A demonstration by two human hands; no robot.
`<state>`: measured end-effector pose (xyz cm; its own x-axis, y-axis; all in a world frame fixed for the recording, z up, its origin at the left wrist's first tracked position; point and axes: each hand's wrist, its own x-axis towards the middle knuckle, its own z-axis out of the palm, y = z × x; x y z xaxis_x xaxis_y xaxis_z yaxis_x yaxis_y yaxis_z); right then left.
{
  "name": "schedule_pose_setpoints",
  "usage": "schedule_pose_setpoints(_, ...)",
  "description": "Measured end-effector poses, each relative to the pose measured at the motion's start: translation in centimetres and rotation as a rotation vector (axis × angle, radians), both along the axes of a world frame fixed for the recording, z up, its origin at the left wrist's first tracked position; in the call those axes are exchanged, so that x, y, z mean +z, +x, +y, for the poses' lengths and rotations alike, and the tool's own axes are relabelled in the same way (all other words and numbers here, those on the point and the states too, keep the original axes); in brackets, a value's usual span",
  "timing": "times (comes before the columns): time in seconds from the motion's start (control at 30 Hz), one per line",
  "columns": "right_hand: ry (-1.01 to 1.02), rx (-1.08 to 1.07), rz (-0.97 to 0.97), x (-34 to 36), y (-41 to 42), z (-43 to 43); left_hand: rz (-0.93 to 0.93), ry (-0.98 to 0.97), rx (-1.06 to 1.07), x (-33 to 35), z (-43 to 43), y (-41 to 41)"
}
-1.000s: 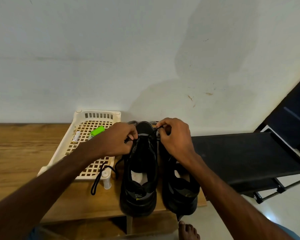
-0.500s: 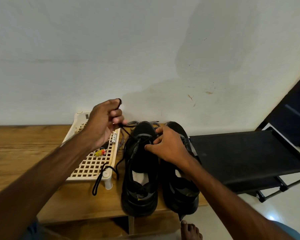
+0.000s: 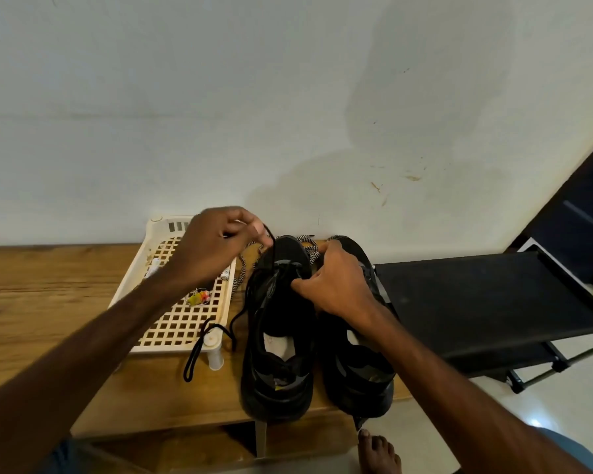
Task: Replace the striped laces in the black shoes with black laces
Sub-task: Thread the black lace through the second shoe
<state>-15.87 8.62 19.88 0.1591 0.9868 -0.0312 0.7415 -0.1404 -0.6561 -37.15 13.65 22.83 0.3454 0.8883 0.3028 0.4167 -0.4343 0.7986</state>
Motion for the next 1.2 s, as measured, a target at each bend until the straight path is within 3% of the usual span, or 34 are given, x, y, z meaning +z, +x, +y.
schedule_pose_setpoints(0.1, -0.008, 0.005, -0.009, -0.1, -0.1, 0.1, -0.594, -0.384, 0.026, 1.2, 0.3, -0.3)
schedule_pose_setpoints(0.17, -0.002, 0.000, -0.012, -0.1, -0.2, 0.1, -0.724, -0.613, 0.017, 1.3, 0.3, -0.6)
schedule_pose_setpoints(0.2, 0.000, -0.003, -0.016, -0.1, -0.2, 0.1, -0.606, -0.587, 0.029, 1.0, 0.3, -0.6)
schedule_pose_setpoints(0.3, 0.007, -0.001, -0.026, 0.0, -0.3, 0.0, 0.228, -0.011, 0.087, -0.7, 0.0, -0.1)
schedule_pose_setpoints(0.33, 0.009, 0.001, -0.027, 0.0, -0.3, 0.0, 0.440, 0.102, 0.087, -0.8, -0.2, 0.0)
schedule_pose_setpoints(0.43, -0.004, 0.007, -0.030, 0.1, -0.3, 0.0, 0.669, 0.107, 0.007, -1.2, -0.4, 0.3)
schedule_pose_setpoints(0.5, -0.004, 0.008, -0.036, 0.0, -0.3, 0.0, 0.686, 0.120, -0.009, -1.4, -0.4, 0.5)
schedule_pose_setpoints(0.7, 0.012, -0.023, -0.109, 0.0, 0.1, 0.2, 0.350, -0.023, -0.028, -1.3, 0.0, 0.6)
schedule_pose_setpoints(0.83, 0.032, -0.025, -0.099, -0.2, 0.2, 0.2, 0.377, -0.147, -0.145, -1.1, -0.3, 0.5)
schedule_pose_setpoints(1.03, 0.029, -0.016, -0.091, 0.0, -0.2, 0.2, 0.280, -0.349, -0.096, -1.3, 0.1, 0.2)
schedule_pose_setpoints(1.2, 0.024, -0.010, -0.087, 0.1, -0.5, 0.1, 0.554, -0.123, -0.001, -2.4, -0.2, 0.6)
